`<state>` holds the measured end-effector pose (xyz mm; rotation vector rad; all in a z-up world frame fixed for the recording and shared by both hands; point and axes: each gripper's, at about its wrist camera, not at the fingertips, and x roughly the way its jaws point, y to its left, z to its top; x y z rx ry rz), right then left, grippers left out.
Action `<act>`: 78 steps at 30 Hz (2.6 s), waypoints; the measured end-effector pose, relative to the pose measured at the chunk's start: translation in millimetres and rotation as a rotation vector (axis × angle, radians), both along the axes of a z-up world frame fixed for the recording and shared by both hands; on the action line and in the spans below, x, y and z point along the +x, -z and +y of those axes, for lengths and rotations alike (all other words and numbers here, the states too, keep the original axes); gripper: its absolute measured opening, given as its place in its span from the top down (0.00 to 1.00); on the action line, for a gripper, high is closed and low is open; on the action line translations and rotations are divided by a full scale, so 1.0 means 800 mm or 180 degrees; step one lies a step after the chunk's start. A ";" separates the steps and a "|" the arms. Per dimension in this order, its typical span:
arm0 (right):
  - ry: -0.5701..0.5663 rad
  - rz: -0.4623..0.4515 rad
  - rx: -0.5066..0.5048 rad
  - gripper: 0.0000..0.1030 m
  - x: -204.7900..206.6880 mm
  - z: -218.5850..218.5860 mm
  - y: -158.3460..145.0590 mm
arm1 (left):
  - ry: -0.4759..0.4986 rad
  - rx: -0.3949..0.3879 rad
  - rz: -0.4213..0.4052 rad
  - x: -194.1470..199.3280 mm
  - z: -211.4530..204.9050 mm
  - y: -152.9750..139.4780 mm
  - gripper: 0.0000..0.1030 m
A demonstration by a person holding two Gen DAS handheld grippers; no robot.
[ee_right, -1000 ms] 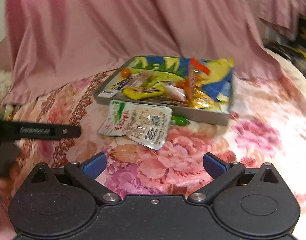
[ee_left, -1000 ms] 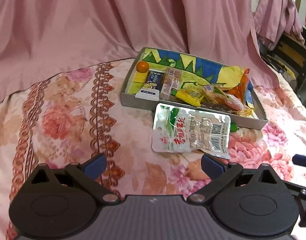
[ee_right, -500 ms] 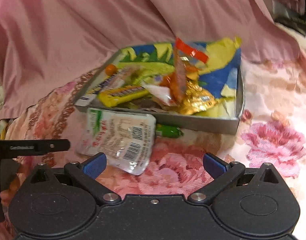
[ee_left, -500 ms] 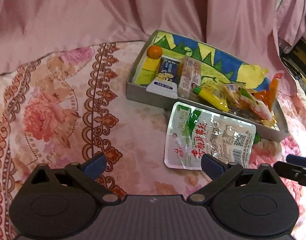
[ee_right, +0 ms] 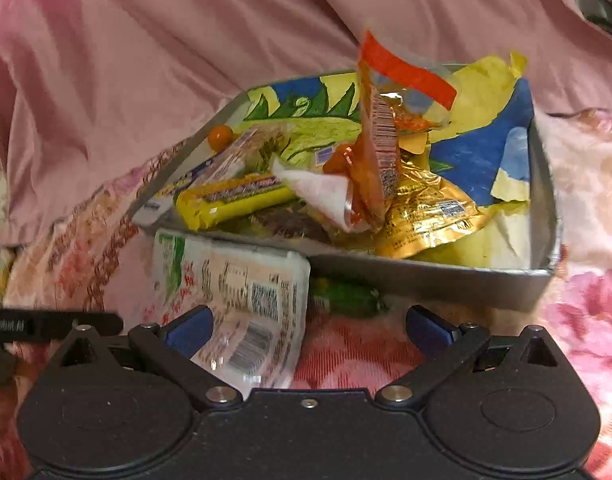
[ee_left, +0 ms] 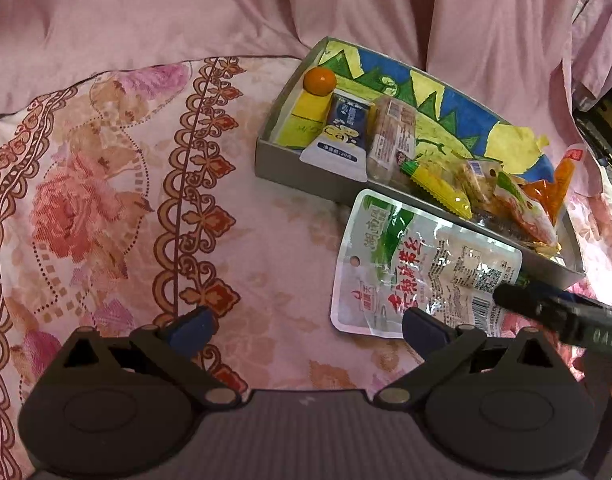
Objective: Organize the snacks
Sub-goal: 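Grasp the white-green pouch with the right tool, then grasp the green sausage stick with the left tool while the right tool holds the pouch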
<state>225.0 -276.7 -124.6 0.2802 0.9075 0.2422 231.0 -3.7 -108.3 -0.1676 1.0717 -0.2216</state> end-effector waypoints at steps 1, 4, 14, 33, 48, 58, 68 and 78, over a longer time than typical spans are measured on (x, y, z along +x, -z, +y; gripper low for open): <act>0.0017 -0.0030 0.0053 0.01 0.003 -0.002 0.002 | -0.0009 -0.0005 0.0009 0.001 0.001 0.001 0.00; 0.0075 -0.0043 0.0270 0.00 0.008 -0.010 0.009 | -0.0040 -0.0026 0.0025 0.002 0.003 0.001 0.00; -0.0682 0.0131 0.0601 0.01 -0.015 0.028 -0.009 | -0.0333 -0.0157 0.0063 0.012 0.032 -0.011 0.00; -0.1662 -0.0629 -0.1481 0.15 -0.084 0.166 0.010 | -0.0245 -0.0095 0.0125 0.011 0.027 -0.005 0.00; -0.1808 0.0004 -0.2009 0.31 -0.128 0.112 -0.022 | 0.0022 -0.0230 0.0027 0.003 0.008 -0.005 0.00; -0.1076 0.0398 -0.2120 0.30 -0.091 0.038 -0.017 | 0.0272 -0.0363 -0.0176 0.012 -0.052 0.001 0.00; -0.1057 0.0480 -0.2081 0.25 -0.076 0.041 -0.011 | 0.0100 0.0404 -0.0316 0.031 -0.129 0.022 0.10; -0.1048 0.0340 -0.1897 0.26 -0.077 0.049 -0.015 | 0.0228 0.0624 -0.0365 0.015 -0.116 0.018 0.37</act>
